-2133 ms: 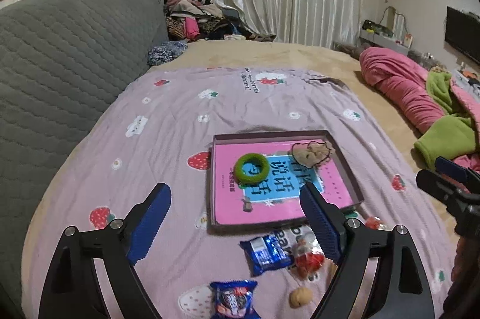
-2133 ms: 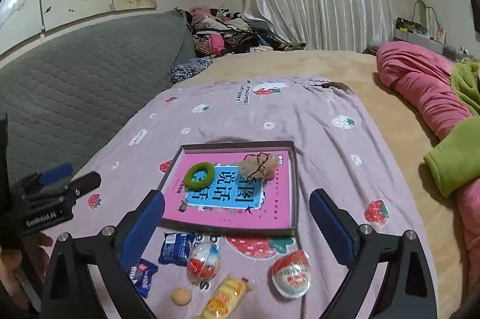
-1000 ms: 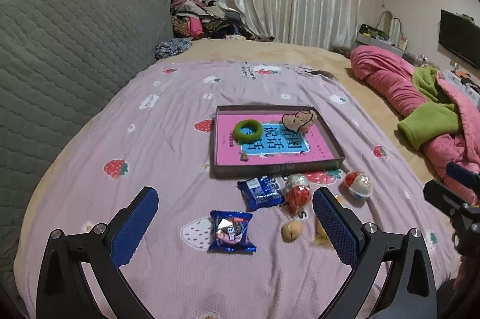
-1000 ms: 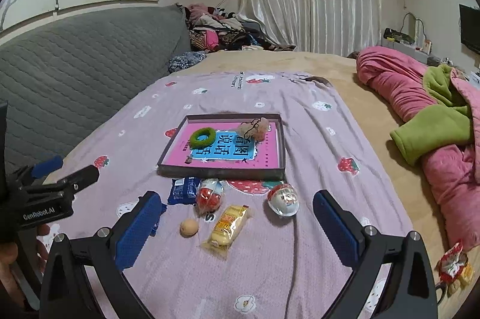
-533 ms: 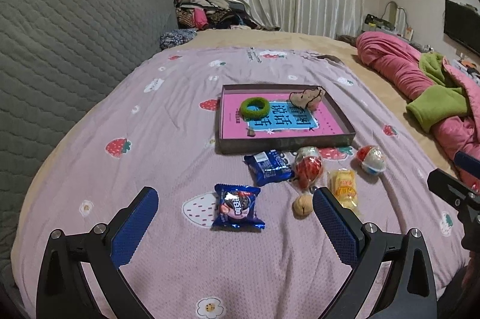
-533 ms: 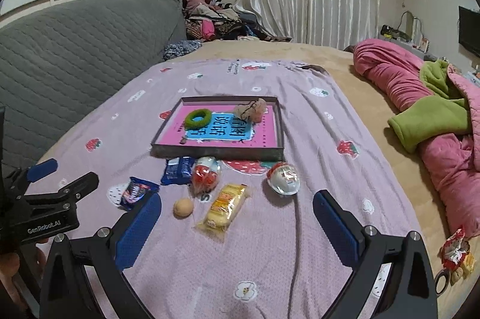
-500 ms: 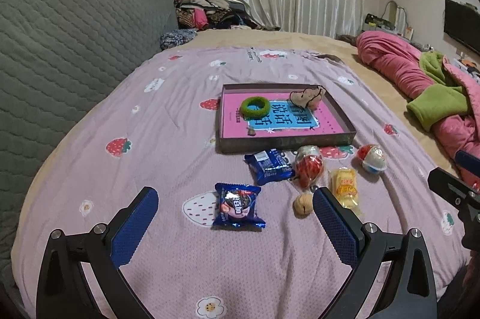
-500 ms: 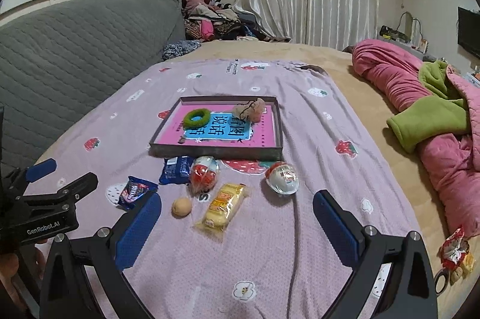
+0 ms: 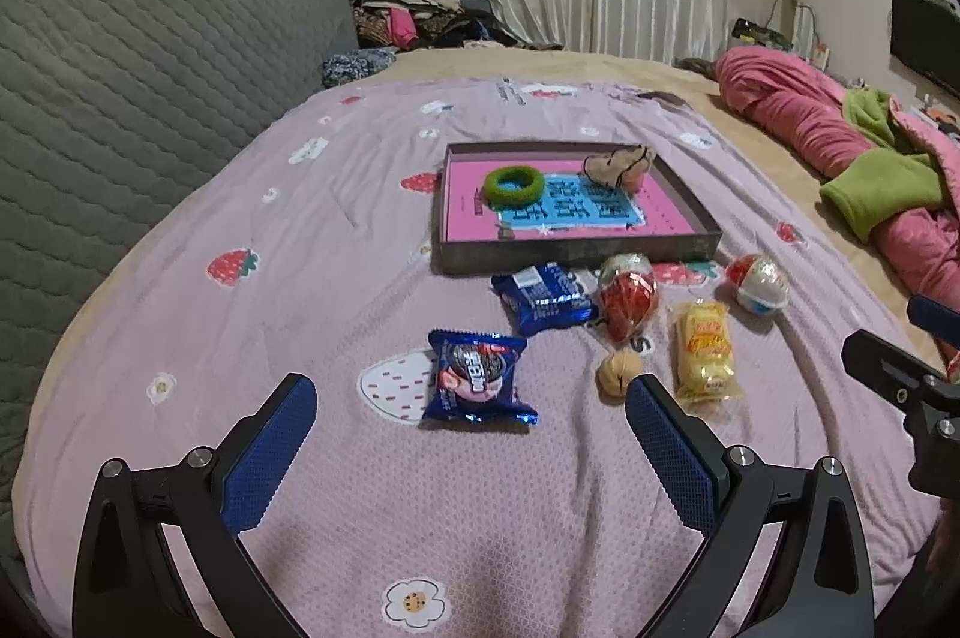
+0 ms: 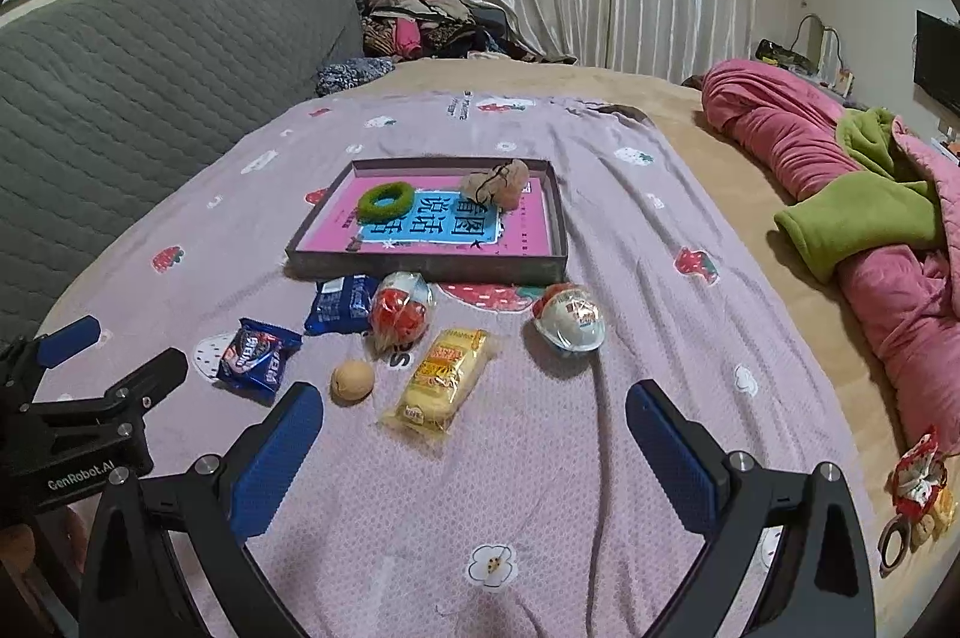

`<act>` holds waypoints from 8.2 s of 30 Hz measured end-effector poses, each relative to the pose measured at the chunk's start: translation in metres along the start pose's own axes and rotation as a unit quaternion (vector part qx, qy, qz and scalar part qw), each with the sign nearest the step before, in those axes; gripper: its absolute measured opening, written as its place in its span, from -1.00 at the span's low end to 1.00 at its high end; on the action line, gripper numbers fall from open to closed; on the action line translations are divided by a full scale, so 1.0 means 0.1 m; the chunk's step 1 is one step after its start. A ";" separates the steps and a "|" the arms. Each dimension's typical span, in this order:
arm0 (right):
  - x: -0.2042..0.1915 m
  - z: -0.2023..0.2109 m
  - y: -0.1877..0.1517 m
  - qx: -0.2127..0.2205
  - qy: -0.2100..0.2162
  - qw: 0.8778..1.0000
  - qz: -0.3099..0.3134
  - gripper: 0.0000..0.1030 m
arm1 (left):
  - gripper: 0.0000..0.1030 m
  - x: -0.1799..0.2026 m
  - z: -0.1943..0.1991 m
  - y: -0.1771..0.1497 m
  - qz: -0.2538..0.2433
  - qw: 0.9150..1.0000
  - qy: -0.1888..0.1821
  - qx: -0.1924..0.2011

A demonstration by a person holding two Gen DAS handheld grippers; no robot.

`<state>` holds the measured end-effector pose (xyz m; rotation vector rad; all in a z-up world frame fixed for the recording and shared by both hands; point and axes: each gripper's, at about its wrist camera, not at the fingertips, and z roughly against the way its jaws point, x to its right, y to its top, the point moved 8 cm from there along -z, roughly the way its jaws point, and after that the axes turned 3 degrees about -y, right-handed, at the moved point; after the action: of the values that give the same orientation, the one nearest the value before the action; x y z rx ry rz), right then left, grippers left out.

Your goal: Organize objects

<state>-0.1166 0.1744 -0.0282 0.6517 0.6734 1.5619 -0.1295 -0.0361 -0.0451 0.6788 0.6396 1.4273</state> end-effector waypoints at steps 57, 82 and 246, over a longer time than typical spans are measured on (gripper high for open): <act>-0.08 -1.18 -0.13 -0.071 -0.044 0.996 -0.026 0.98 | 0.99 -0.18 -1.08 -0.22 0.012 0.998 0.009 -0.060; -0.09 -1.51 -0.19 -0.088 -0.055 0.994 -0.029 0.61 | 1.00 -0.27 -1.35 -0.23 0.028 0.997 0.004 -0.070; 0.00 -0.82 2.18 0.127 0.059 0.990 0.030 -0.21 | 0.05 0.27 -1.06 2.24 -0.011 0.997 -0.042 0.062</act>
<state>-0.3224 0.1538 0.0787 0.7772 0.9601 1.5946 -0.3554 0.0009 0.0533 0.8222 0.6709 1.3387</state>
